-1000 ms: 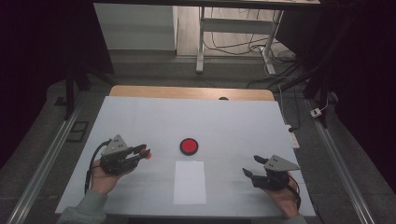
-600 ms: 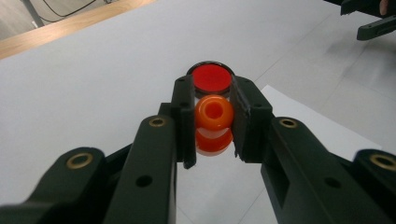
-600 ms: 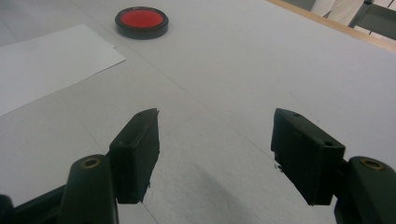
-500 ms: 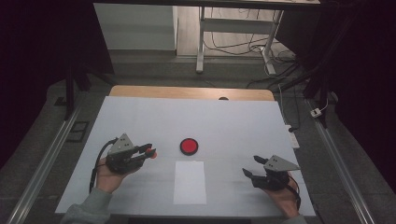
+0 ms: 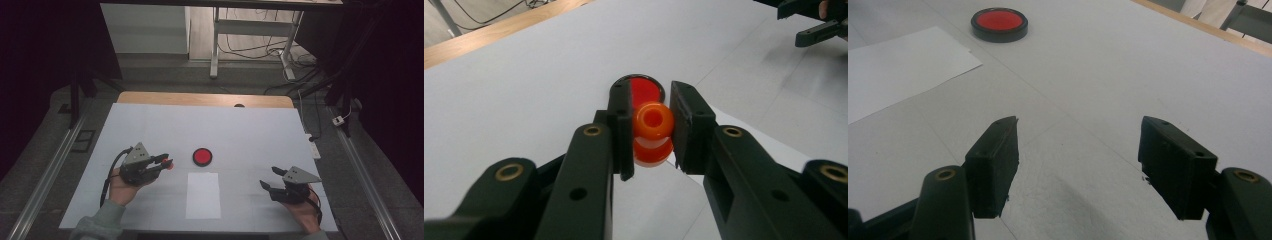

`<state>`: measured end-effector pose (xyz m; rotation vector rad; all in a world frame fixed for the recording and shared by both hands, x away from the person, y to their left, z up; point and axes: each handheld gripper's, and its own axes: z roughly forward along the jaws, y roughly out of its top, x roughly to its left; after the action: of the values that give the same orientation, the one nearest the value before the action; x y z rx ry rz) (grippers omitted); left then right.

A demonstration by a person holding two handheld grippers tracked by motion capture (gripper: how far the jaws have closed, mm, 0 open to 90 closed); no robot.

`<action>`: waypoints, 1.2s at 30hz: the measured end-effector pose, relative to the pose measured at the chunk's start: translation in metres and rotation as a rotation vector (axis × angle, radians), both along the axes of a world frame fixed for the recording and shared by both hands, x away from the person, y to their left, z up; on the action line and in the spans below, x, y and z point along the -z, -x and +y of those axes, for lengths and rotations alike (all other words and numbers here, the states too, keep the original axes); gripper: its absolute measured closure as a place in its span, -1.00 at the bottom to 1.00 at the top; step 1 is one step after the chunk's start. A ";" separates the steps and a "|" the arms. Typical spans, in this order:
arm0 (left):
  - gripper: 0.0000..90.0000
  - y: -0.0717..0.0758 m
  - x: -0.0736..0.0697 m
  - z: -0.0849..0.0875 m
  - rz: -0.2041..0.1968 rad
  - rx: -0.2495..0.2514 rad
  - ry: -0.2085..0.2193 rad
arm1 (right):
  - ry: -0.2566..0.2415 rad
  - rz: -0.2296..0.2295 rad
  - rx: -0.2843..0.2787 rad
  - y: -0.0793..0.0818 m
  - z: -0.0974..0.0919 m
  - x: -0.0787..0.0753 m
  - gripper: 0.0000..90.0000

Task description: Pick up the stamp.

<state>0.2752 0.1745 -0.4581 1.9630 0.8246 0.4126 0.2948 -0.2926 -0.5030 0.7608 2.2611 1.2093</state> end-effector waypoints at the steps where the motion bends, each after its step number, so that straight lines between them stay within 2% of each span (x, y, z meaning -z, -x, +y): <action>1: 0.60 0.000 0.000 -0.002 -0.001 0.005 0.000 | -0.001 -0.001 0.001 0.000 0.000 0.000 -0.29; 11: 0.60 -0.002 -0.005 -0.015 -0.010 0.034 -0.012 | 0.007 -0.006 0.003 0.001 0.001 -0.001 -0.29; 15: 0.60 -0.006 -0.008 -0.018 0.003 0.051 0.035 | -0.005 -0.019 0.004 0.003 0.000 -0.004 -0.28; 26: 0.60 -0.019 -0.003 -0.054 0.021 0.121 0.027 | -0.006 -0.021 0.001 0.003 0.000 -0.004 -0.28; 36: 0.60 -0.020 -0.001 -0.063 0.023 0.162 0.040 | -0.016 -0.014 0.003 0.003 0.001 -0.003 -0.28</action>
<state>0.2953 0.1111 -0.4567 1.9830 0.6770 0.2763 0.2922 -0.2915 -0.4997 0.7595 2.2408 1.2284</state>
